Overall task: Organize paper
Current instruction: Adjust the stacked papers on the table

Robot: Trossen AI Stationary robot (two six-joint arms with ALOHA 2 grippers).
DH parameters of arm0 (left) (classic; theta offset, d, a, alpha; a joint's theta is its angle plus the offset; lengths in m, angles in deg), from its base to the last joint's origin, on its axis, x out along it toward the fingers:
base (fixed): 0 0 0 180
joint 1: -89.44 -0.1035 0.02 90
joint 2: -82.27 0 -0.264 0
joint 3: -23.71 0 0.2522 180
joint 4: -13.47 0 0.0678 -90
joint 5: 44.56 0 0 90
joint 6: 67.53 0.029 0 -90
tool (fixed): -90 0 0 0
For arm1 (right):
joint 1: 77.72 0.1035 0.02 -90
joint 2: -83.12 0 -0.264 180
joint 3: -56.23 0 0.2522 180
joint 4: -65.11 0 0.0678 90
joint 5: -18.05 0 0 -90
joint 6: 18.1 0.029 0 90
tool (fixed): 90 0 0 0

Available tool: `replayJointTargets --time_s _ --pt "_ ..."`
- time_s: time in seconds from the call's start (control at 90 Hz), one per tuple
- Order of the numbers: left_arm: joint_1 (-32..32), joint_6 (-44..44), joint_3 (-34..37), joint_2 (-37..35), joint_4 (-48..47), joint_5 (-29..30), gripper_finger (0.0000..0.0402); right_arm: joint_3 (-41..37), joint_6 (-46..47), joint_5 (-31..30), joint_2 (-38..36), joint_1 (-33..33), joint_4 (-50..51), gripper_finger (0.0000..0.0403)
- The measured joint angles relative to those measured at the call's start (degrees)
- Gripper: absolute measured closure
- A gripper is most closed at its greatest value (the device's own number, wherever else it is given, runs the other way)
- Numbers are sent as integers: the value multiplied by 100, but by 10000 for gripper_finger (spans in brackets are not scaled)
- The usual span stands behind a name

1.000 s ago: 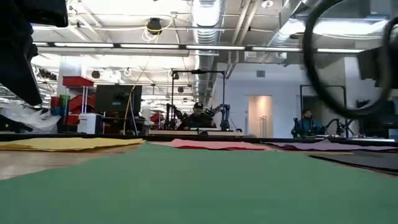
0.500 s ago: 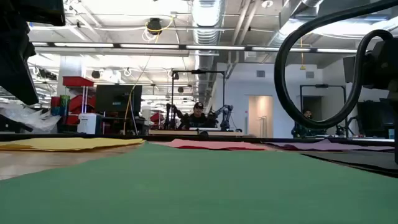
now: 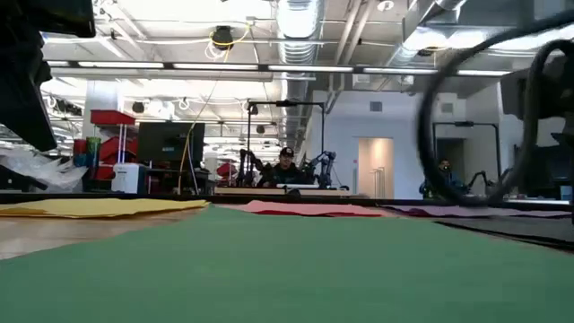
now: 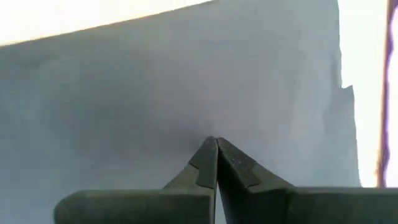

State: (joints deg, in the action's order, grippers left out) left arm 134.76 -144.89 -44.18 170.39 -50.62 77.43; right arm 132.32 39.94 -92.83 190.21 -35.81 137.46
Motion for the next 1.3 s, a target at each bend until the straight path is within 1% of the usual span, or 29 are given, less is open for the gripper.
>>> replayJointTargets --time_s 0.278,0.344,0.478,0.622,0.711,0.833,0.922,0.978,1.022,1.078,1.156,1.3 --pt "0 15 -1 -2 6 -13 401 365 -23 -282 -5 2 20 403" --pt "0 16 -1 -2 5 -13 401 477 -192 -284 -13 4 -131 403" --pt "-1 17 -1 -2 7 -12 401 528 -643 -294 -15 -33 -760 403" --pt "-8 103 -1 -2 180 182 401 528 -826 -382 -24 -126 -848 403" --pt "-55 314 -1 -2 368 175 401 528 -845 -425 -185 -72 -818 403" --pt "-59 385 -1 -2 382 226 402 509 -951 -415 -510 132 -886 403" --pt "-59 378 -1 -4 406 273 401 447 -795 -45 -749 251 -717 403" --pt "-59 416 -1 -4 486 245 401 385 -458 251 -894 360 -456 403" --pt "-60 614 -1 -4 648 134 401 335 -134 533 -969 476 -159 403" --pt "-127 1019 -1 0 974 -56 401 275 176 925 -1032 651 115 403" --pt "-326 1768 -1 0 1513 -351 401 268 501 1304 -1084 884 376 403" --pt "-787 3221 -1 4 2850 -512 401 268 1122 1799 -1091 1229 668 403"
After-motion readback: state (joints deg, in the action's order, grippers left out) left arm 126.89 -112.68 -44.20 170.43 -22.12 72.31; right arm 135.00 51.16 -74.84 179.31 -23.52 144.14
